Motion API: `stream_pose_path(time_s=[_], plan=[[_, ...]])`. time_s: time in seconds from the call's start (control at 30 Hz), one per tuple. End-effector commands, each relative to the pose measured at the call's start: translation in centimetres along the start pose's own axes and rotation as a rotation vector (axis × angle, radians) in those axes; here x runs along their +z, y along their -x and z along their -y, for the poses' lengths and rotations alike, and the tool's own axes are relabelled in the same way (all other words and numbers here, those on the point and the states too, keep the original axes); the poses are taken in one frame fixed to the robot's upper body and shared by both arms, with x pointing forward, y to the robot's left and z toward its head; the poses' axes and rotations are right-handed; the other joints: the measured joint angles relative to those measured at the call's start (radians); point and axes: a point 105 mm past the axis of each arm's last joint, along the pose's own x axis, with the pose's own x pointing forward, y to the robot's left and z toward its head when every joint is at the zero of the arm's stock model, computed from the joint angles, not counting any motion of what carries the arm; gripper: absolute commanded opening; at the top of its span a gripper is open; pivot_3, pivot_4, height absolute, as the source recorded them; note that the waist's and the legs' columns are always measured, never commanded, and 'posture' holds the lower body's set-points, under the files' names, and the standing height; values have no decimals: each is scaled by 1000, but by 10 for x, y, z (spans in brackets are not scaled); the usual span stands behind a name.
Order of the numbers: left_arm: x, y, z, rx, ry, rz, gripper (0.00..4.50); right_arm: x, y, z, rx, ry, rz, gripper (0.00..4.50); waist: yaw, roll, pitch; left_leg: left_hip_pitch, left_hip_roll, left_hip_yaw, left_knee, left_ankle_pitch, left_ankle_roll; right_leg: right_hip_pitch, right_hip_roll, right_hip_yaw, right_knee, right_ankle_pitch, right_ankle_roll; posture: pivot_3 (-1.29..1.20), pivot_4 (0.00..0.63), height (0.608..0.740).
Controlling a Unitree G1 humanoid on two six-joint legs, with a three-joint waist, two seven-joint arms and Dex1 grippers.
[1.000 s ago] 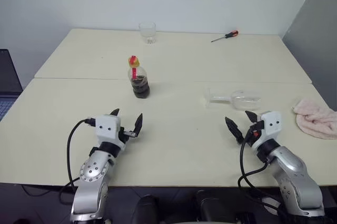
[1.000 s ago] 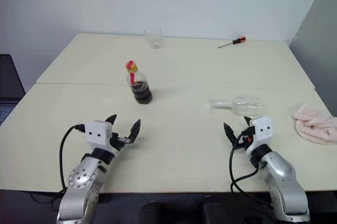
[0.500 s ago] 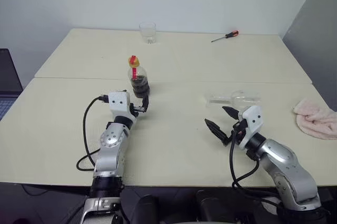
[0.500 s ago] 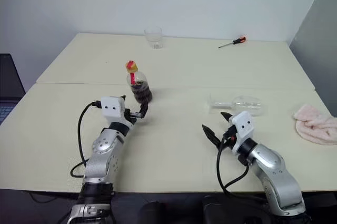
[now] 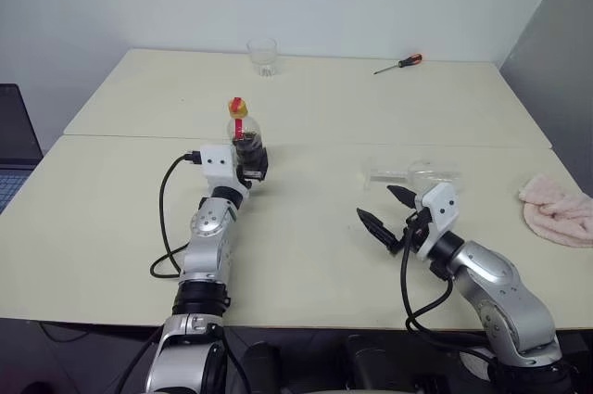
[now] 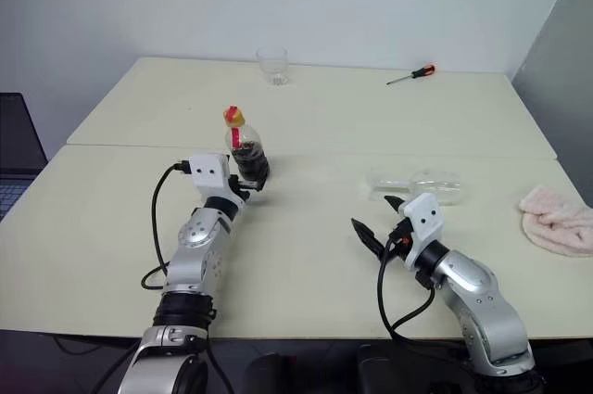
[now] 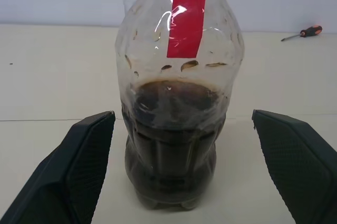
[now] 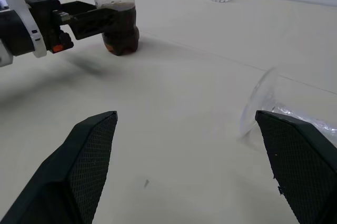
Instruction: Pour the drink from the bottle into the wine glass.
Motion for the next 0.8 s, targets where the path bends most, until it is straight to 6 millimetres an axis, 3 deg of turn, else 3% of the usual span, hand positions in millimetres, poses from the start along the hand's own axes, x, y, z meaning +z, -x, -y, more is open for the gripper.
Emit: stream_pose_path(time_s=[0.03, 0.73, 0.8], plan=[[13, -8, -2, 28, -8, 48, 4391, 15, 0, -6, 23, 29, 47, 4496, 0, 0, 0, 0, 0, 0, 0, 0, 0, 0, 0, 0, 0, 0, 0, 0, 150, 740], [12, -45, 3, -7, -23, 21, 4391, 21, -7, -5, 29, 45, 67, 4496, 1, 0, 0, -1, 0, -1, 0, 0, 0, 0, 0, -5, 0, 0, 0, 0, 150, 740], [15, -46, 2, -10, -35, 31, 4028, 21, -7, -4, 26, 48, 66, 4500, 1, 0, 0, -1, 0, -1, 0, 0, 0, 0, 0, -6, 0, 0, 0, 0, 150, 740]])
